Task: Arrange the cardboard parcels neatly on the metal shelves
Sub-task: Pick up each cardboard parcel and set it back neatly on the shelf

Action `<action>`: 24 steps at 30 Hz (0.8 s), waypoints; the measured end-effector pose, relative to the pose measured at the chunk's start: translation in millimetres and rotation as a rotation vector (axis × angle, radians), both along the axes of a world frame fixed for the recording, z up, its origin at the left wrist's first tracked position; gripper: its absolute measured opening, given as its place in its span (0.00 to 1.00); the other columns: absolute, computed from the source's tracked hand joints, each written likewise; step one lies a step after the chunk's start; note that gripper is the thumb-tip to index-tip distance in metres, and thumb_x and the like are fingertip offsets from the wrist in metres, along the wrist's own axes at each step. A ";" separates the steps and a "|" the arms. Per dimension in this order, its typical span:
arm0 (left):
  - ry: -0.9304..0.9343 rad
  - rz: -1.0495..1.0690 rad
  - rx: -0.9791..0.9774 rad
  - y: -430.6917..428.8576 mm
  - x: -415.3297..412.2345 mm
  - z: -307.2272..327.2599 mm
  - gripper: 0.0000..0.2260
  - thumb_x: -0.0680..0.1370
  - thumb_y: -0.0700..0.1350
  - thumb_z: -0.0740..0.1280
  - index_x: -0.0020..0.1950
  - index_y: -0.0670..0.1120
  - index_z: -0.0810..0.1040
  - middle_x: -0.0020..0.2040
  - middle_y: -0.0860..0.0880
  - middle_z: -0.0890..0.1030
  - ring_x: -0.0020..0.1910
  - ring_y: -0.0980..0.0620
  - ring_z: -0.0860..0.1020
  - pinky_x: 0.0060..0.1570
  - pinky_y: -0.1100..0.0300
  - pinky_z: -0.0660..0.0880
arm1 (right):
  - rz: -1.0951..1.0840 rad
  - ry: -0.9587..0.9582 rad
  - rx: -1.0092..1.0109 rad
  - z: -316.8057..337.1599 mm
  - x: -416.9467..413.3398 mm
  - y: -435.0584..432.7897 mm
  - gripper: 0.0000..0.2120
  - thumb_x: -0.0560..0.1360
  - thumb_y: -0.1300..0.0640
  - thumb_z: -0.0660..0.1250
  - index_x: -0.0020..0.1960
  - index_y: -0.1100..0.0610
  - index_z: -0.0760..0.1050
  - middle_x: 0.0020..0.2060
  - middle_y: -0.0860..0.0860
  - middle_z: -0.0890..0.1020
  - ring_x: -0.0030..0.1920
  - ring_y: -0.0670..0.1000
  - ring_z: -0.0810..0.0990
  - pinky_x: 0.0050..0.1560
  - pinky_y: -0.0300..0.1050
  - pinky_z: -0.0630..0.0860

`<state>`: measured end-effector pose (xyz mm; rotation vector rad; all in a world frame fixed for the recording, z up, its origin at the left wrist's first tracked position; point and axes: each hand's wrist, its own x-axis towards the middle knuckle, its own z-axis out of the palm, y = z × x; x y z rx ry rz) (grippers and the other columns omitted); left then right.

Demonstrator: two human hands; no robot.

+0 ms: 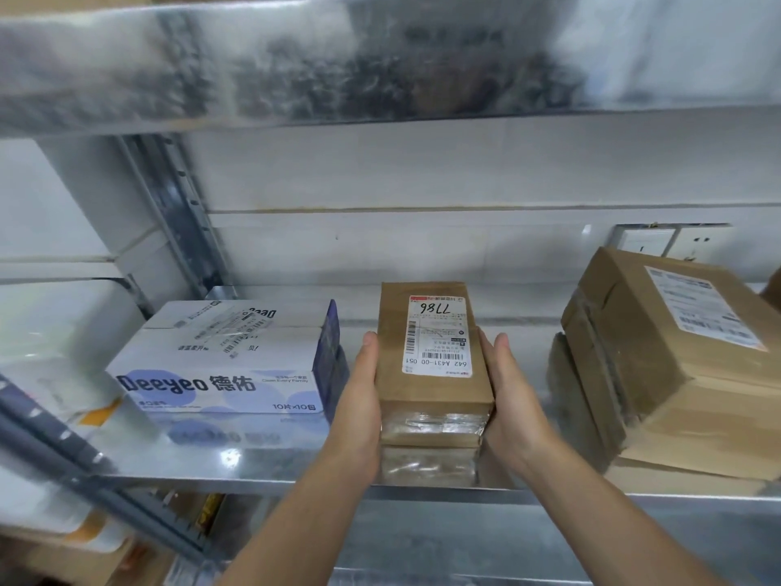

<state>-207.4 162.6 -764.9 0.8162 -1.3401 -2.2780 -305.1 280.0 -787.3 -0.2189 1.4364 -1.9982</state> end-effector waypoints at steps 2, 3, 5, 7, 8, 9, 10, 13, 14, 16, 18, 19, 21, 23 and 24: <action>-0.029 -0.006 -0.003 -3.9 -1.8 -1.4 0.24 0.79 0.64 0.62 0.63 0.48 0.83 0.56 0.47 0.86 0.56 0.49 0.85 0.65 0.48 0.76 | 0.012 0.009 0.024 -2.3 -3.4 -2.2 0.28 0.84 0.37 0.44 0.67 0.47 0.77 0.58 0.51 0.86 0.58 0.49 0.85 0.59 0.49 0.77; -0.029 -0.012 0.004 -4.1 -2.6 -0.5 0.23 0.80 0.63 0.61 0.62 0.49 0.83 0.55 0.48 0.87 0.54 0.50 0.85 0.63 0.49 0.76 | 0.010 0.008 0.047 -3.0 -4.7 -3.7 0.28 0.84 0.36 0.45 0.66 0.46 0.79 0.58 0.51 0.86 0.58 0.50 0.85 0.61 0.50 0.77; -0.031 -0.032 0.013 -9.6 -6.8 -3.3 0.22 0.80 0.65 0.61 0.59 0.51 0.84 0.53 0.49 0.87 0.53 0.50 0.85 0.60 0.50 0.76 | 0.008 0.008 0.078 -3.7 -7.6 -8.1 0.29 0.83 0.34 0.46 0.63 0.46 0.80 0.57 0.51 0.87 0.58 0.50 0.85 0.63 0.51 0.77; -0.051 -0.003 0.003 -13.7 -12.1 -4.2 0.24 0.77 0.68 0.64 0.62 0.55 0.83 0.58 0.50 0.86 0.57 0.50 0.84 0.63 0.48 0.76 | 0.007 0.005 0.087 -3.5 -10.6 -13.6 0.28 0.83 0.34 0.46 0.62 0.46 0.81 0.57 0.50 0.87 0.58 0.50 0.85 0.65 0.52 0.77; -0.062 0.035 -0.004 -18.5 -16.4 -9.7 0.25 0.74 0.70 0.67 0.64 0.57 0.82 0.61 0.50 0.84 0.59 0.50 0.83 0.64 0.47 0.76 | 0.010 0.003 0.090 -4.6 -12.7 -16.1 0.28 0.83 0.34 0.46 0.61 0.45 0.81 0.57 0.50 0.87 0.59 0.50 0.85 0.67 0.53 0.76; -0.075 0.066 -0.016 -21.0 -18.8 -14.4 0.27 0.72 0.72 0.68 0.66 0.59 0.81 0.65 0.51 0.83 0.61 0.50 0.82 0.64 0.45 0.76 | 0.012 0.004 0.097 -3.5 -12.6 -18.0 0.28 0.83 0.34 0.46 0.62 0.45 0.81 0.57 0.50 0.87 0.59 0.51 0.85 0.69 0.55 0.75; -0.068 0.090 -0.022 -25.9 -22.9 -24.3 0.30 0.70 0.73 0.70 0.67 0.61 0.79 0.68 0.52 0.80 0.63 0.50 0.81 0.65 0.44 0.75 | 0.009 0.000 0.108 -5.6 -14.1 -19.1 0.28 0.83 0.34 0.46 0.62 0.44 0.81 0.57 0.49 0.87 0.60 0.51 0.84 0.70 0.56 0.74; -0.044 0.071 0.022 -23.1 -23.1 -21.9 0.31 0.67 0.73 0.72 0.66 0.60 0.81 0.64 0.51 0.83 0.61 0.49 0.82 0.63 0.44 0.77 | 0.004 -0.003 0.155 -11.5 -17.4 -21.0 0.28 0.83 0.33 0.46 0.63 0.44 0.80 0.57 0.49 0.87 0.61 0.52 0.83 0.73 0.58 0.71; -0.041 0.042 0.045 -23.3 -23.0 -23.2 0.32 0.66 0.73 0.72 0.65 0.58 0.82 0.61 0.51 0.84 0.59 0.48 0.83 0.63 0.45 0.77 | 0.008 0.004 0.168 -12.0 -18.0 -21.1 0.29 0.83 0.33 0.46 0.64 0.43 0.80 0.57 0.48 0.87 0.62 0.52 0.83 0.74 0.58 0.70; -0.050 0.024 0.050 -24.0 -22.0 -24.2 0.33 0.64 0.73 0.71 0.65 0.58 0.82 0.61 0.51 0.84 0.60 0.48 0.83 0.64 0.45 0.76 | 0.020 0.009 0.193 -13.2 -19.1 -21.9 0.29 0.82 0.32 0.46 0.67 0.42 0.78 0.58 0.47 0.86 0.63 0.51 0.82 0.75 0.58 0.69; -0.074 0.077 0.013 -34.4 -29.3 -44.9 0.36 0.65 0.76 0.71 0.69 0.63 0.78 0.69 0.55 0.79 0.66 0.50 0.79 0.66 0.42 0.74 | 0.013 0.013 0.203 -12.8 -20.0 -22.2 0.28 0.82 0.31 0.46 0.71 0.40 0.75 0.59 0.46 0.86 0.63 0.51 0.82 0.75 0.58 0.69; -0.065 0.111 -0.020 -48.0 -35.6 -68.8 0.36 0.65 0.77 0.71 0.70 0.65 0.75 0.71 0.56 0.77 0.69 0.49 0.77 0.68 0.41 0.72 | 0.005 0.022 0.203 -12.3 -19.8 -22.4 0.28 0.81 0.31 0.47 0.72 0.39 0.74 0.59 0.45 0.86 0.64 0.50 0.82 0.74 0.58 0.69; -0.062 0.124 -0.028 -53.5 -38.1 -76.0 0.33 0.67 0.74 0.72 0.71 0.65 0.75 0.71 0.56 0.77 0.71 0.49 0.76 0.68 0.42 0.72 | 0.001 0.034 0.195 -12.1 -20.6 -20.9 0.28 0.81 0.30 0.48 0.70 0.41 0.76 0.58 0.46 0.86 0.62 0.50 0.83 0.73 0.57 0.71; -0.058 0.097 -0.061 -37.2 -22.6 -31.9 0.20 0.75 0.68 0.69 0.63 0.61 0.82 0.65 0.52 0.82 0.61 0.55 0.81 0.59 0.52 0.80 | 0.006 0.042 0.186 -7.3 -18.8 -18.9 0.28 0.83 0.32 0.48 0.63 0.44 0.80 0.54 0.48 0.87 0.57 0.49 0.85 0.65 0.52 0.77; -0.023 0.091 -0.075 -32.6 -18.4 -21.1 0.16 0.80 0.62 0.66 0.60 0.56 0.84 0.59 0.50 0.85 0.52 0.57 0.84 0.49 0.59 0.82 | 0.002 0.047 0.180 -4.1 -18.2 -16.2 0.28 0.83 0.33 0.47 0.61 0.46 0.81 0.53 0.48 0.88 0.54 0.47 0.86 0.59 0.48 0.79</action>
